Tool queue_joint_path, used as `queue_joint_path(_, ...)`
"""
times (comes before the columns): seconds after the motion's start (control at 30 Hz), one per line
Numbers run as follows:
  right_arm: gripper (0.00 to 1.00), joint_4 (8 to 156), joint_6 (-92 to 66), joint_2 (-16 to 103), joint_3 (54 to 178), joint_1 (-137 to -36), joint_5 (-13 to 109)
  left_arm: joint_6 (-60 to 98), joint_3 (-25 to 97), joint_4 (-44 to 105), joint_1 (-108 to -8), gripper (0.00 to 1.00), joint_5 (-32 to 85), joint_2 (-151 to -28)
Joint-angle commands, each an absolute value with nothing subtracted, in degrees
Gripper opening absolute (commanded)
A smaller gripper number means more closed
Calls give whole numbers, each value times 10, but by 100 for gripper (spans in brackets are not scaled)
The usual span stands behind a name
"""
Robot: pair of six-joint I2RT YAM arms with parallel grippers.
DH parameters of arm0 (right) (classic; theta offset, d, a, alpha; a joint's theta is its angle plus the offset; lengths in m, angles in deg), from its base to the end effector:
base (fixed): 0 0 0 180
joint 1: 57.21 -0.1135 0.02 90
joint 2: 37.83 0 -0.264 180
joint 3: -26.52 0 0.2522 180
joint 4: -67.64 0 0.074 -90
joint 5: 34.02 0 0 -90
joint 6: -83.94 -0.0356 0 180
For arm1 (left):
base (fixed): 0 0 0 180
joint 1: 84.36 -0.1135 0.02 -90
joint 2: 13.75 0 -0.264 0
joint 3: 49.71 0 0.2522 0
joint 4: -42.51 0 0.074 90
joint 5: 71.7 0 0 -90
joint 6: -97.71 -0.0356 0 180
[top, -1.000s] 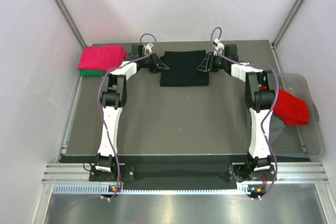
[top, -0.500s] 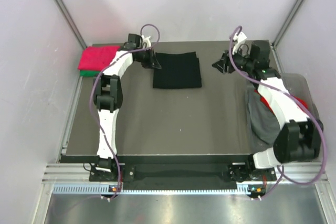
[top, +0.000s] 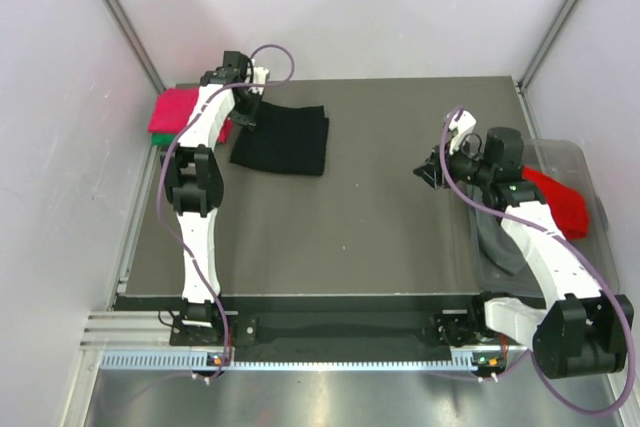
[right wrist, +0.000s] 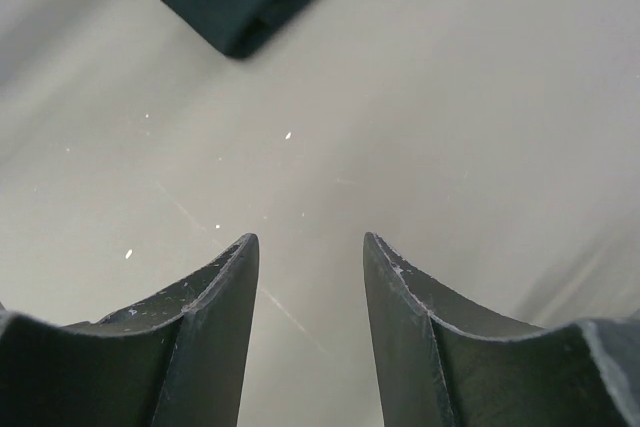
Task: Fold and stack the t-shirts
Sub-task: Neatly place the folded tshirt to the corner
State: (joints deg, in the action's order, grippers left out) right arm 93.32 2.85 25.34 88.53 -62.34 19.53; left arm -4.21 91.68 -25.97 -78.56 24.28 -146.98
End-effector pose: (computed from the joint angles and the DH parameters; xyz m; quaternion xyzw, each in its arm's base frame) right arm 0.2417 0.0429 0.2976 -0.2614 0.7831 0.2499 0.5059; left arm 0.5017 -0.0547 0.2466 0.1619 0.9518 -0.0367 0.2581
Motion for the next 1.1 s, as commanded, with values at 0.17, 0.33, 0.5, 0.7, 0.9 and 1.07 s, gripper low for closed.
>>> queue_joint_path(0.17,47,886,25,227,866,-613,177,-145,921,-176,-794,0,-8,-1406)
queue_joint_path(0.33,47,880,23,222,856,-604,175,-158,906,-110,-794,0,-59,-1390)
queue_joint_path(0.5,47,870,13,215,848,-593,168,-166,878,-34,-798,0,-108,-1369)
queue_joint_path(0.7,47,866,4,206,840,-577,155,-184,854,36,-800,0,-152,-1362)
queue_joint_path(0.9,47,858,-6,199,832,-542,143,-241,806,136,-803,0,-193,-1343)
queue_joint_path(1.07,47,847,-11,199,826,-531,136,-260,799,168,-809,0,-204,-1335)
